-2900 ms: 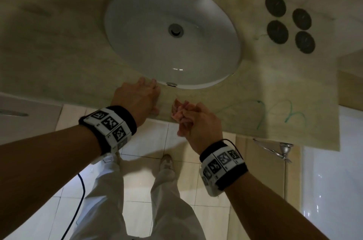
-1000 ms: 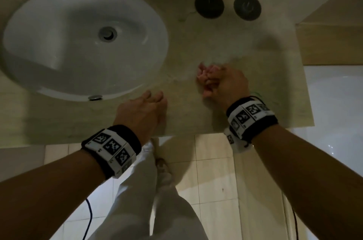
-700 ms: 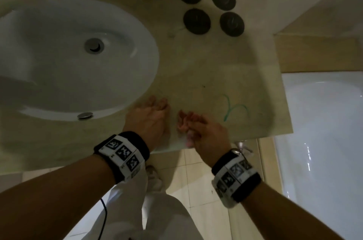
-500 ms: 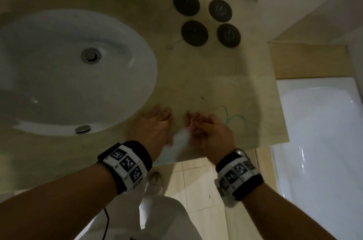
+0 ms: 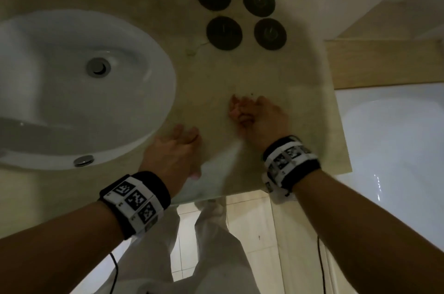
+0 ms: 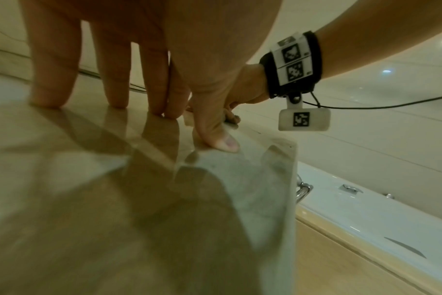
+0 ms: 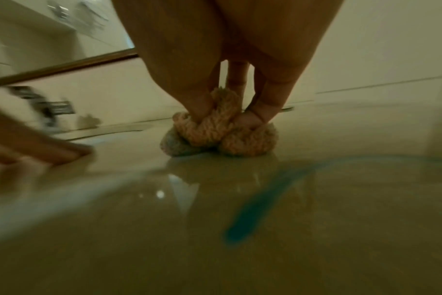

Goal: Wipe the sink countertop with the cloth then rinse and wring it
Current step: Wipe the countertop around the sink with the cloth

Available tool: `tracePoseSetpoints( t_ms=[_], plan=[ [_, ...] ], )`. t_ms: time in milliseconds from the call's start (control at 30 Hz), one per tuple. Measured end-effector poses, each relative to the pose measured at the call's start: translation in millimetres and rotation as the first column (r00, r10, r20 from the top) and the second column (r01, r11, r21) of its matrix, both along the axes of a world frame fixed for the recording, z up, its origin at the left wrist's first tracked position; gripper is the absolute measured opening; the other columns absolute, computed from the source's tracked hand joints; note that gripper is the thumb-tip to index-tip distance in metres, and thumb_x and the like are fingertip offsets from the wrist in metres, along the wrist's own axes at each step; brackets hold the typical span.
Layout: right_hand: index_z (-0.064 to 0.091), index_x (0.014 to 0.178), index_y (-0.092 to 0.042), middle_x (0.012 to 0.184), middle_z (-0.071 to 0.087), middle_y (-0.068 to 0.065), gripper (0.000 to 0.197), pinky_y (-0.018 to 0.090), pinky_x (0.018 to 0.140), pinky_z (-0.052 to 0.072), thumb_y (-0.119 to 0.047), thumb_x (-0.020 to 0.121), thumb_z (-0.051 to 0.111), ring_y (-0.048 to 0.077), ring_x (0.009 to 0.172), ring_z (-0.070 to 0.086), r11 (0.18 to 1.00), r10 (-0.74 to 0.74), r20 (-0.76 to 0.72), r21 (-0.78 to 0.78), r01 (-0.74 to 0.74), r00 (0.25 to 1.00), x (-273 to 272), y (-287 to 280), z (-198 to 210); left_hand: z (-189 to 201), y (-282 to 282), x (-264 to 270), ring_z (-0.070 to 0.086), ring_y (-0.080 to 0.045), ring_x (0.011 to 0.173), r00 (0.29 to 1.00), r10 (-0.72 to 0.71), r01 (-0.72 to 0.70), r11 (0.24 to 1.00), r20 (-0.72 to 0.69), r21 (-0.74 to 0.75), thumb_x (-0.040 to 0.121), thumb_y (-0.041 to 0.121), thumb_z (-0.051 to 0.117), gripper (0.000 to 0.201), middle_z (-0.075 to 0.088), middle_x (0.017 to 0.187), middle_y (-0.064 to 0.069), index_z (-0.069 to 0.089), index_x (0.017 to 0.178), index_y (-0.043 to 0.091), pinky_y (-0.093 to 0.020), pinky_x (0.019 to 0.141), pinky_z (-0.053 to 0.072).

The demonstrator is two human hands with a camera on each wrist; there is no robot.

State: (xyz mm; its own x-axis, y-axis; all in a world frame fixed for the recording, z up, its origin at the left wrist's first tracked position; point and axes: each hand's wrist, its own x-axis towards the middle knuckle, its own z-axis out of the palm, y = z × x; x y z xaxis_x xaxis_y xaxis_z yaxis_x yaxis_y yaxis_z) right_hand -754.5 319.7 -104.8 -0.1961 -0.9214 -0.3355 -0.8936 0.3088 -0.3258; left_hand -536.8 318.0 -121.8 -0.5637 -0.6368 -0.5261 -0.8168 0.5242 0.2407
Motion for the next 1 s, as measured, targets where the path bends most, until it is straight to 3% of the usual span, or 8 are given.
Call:
tracePoseSetpoints(
  t_ms=[100,200,433,467,533,633,767,1000],
  plan=[
    [0.066,0.113,-0.032,0.121,0.059,-0.003,0.03,0.026,0.082,0.042,-0.021,0.085,0.061,0.023,0.105,0.056,0.991,0.133,0.118,-0.026,-0.131,0.984,34.7,25.3,-18.2,2.8,2.0,0.2,0.035,-0.024,0.144,1.0,-0.027,0.027,0.999,0.015,-0.022,0.072,0.054,0.071,0.072,0.037,0.156,0.011,0.05,0.138,0.033,-0.043,0.104,0.045],
    [0.069,0.101,-0.035,0.118,0.059,-0.006,0.025,0.034,0.075,0.053,-0.023,0.08,0.063,0.027,0.09,0.061,0.973,0.225,0.131,-0.09,-0.215,0.965,52.9,57.6,-27.0,5.7,5.9,-2.1,0.046,-0.031,0.137,0.999,-0.024,0.026,0.998,0.036,-0.051,0.063,0.048,0.083,0.09,0.048,0.15,0.004,0.048,0.143,0.026,-0.045,0.102,0.048],
    [0.07,0.089,-0.025,0.102,0.062,-0.005,0.025,0.026,0.07,0.052,-0.022,0.083,0.046,0.016,0.075,0.062,0.905,0.318,-0.054,-0.28,-0.32,0.947,-11.2,73.7,-61.3,19.6,11.4,-11.9,0.03,-0.021,0.147,0.991,0.012,-0.004,0.998,0.131,-0.063,0.067,0.034,0.081,0.098,0.03,0.159,0.013,0.031,0.151,0.027,-0.038,0.097,0.052],
    [0.068,0.09,-0.022,0.1,0.061,-0.003,0.029,0.021,0.072,0.048,-0.019,0.089,0.039,0.012,0.076,0.061,0.913,0.256,0.118,-0.356,-0.2,0.96,-32.9,76.3,-66.6,19.0,11.6,-12.6,0.03,-0.021,0.147,0.989,0.018,-0.009,0.998,0.147,-0.063,0.067,0.035,0.081,0.098,0.03,0.159,0.013,0.03,0.15,0.028,-0.038,0.096,0.053],
    [0.061,0.103,-0.012,0.097,0.06,-0.006,0.027,0.014,0.075,0.046,-0.007,0.095,0.036,-0.001,0.084,0.058,0.936,0.032,0.546,-0.31,0.166,0.837,-71.5,77.1,-51.0,18.0,13.3,-14.4,0.031,-0.021,0.146,0.985,0.019,-0.006,0.997,0.171,-0.077,0.066,0.037,0.08,0.098,0.032,0.158,0.013,0.03,0.15,0.028,-0.04,0.093,0.055],
    [0.067,0.1,-0.001,0.089,0.063,-0.006,0.017,0.0,0.066,0.037,-0.003,0.084,0.063,-0.009,0.079,0.057,0.951,0.003,0.049,-0.309,0.012,0.999,-107.0,71.2,-22.0,17.8,15.4,-19.8,0.033,-0.023,0.145,0.977,0.033,-0.016,0.997,0.212,-0.08,0.064,0.044,0.08,0.101,0.034,0.156,0.011,0.03,0.149,0.025,-0.041,0.088,0.057],
    [0.071,0.103,-0.013,0.105,0.063,0.011,0.023,0.019,0.074,0.033,-0.011,0.081,0.066,0.027,0.095,0.057,0.981,-0.123,0.061,-0.142,0.131,0.991,-108.0,70.1,-10.2,20.1,14.7,-32.0,0.037,-0.022,0.142,0.975,0.027,-0.01,0.997,0.222,-0.079,0.052,0.051,0.087,0.115,0.036,0.155,0.009,0.032,0.148,0.024,-0.041,0.092,0.054],
    [0.068,0.111,-0.016,0.12,0.059,0.008,0.033,0.037,0.088,0.047,-0.008,0.08,0.063,0.029,0.107,0.055,0.998,0.048,0.256,0.017,-0.054,0.966,-63.4,113.9,-24.1,14.6,24.8,-88.1,0.023,-0.019,0.149,0.999,0.035,-0.034,0.997,0.015,-0.072,0.076,0.059,0.07,0.09,0.022,0.162,0.012,0.027,0.152,0.033,-0.037,0.11,0.038]
  ],
)
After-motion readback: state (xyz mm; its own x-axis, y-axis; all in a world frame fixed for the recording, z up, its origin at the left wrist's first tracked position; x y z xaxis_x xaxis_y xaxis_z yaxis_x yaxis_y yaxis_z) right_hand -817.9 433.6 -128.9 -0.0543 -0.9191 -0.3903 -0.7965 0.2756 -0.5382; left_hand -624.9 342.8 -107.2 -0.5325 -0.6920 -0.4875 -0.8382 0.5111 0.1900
